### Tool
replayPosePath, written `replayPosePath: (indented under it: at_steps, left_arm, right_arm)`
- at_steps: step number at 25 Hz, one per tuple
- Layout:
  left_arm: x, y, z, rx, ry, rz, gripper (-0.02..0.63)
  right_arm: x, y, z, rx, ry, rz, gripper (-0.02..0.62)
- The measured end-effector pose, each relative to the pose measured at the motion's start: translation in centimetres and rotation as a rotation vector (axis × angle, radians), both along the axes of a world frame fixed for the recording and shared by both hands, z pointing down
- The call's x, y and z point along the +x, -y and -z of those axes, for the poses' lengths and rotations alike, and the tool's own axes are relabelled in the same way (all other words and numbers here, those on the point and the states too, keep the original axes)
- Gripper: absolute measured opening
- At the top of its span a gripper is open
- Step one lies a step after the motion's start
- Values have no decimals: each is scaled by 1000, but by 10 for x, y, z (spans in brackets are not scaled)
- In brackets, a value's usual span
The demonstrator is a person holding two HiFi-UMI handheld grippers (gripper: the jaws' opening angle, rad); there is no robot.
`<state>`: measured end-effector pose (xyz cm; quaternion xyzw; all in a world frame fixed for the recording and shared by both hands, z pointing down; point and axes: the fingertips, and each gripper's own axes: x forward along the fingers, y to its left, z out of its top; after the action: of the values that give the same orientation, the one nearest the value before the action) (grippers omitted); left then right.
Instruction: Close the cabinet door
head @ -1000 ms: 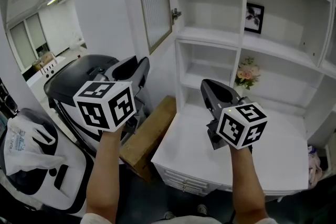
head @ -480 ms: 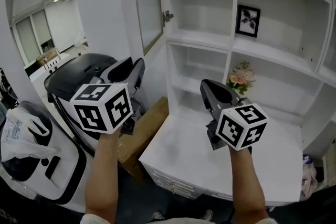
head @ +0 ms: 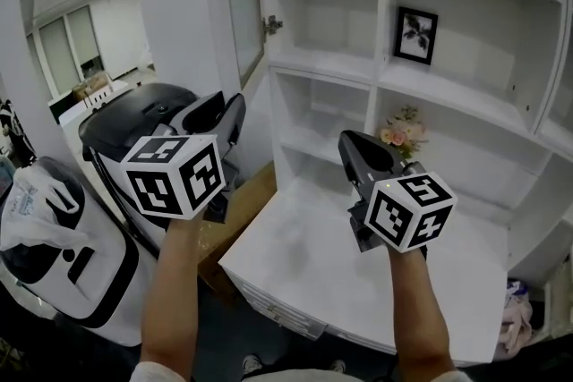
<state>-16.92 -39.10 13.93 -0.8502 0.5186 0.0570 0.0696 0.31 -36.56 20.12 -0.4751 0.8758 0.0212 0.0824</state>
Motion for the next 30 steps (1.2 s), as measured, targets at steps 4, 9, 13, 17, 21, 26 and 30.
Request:
replayPosePath:
  at_steps: [4, 9, 13, 17, 21, 26, 30]
  left_arm:
    - [18, -1, 1, 4, 6, 23, 107]
    - [45, -3, 1, 1, 15, 16, 107]
    - [71, 1, 1, 4, 33, 26, 112]
    - [94, 7, 1, 8, 45, 36, 118]
    - [112, 15, 1, 1, 32, 42, 132]
    - [128, 23, 2, 6, 19, 48, 133]
    - [142, 30, 1, 1, 28, 55, 140]
  right_arm:
    - [16, 1, 5, 14, 11, 20, 3]
    - [30, 5, 6, 18, 18, 54, 3]
    - [41, 6, 5, 20, 18, 74, 3]
    - [58, 7, 4, 21, 18, 75, 3]
    - [77, 6, 3, 19, 18, 65, 3]
    - [98, 7, 2, 18, 16, 48, 3]
    - [108, 10, 6, 26, 8, 43, 3]
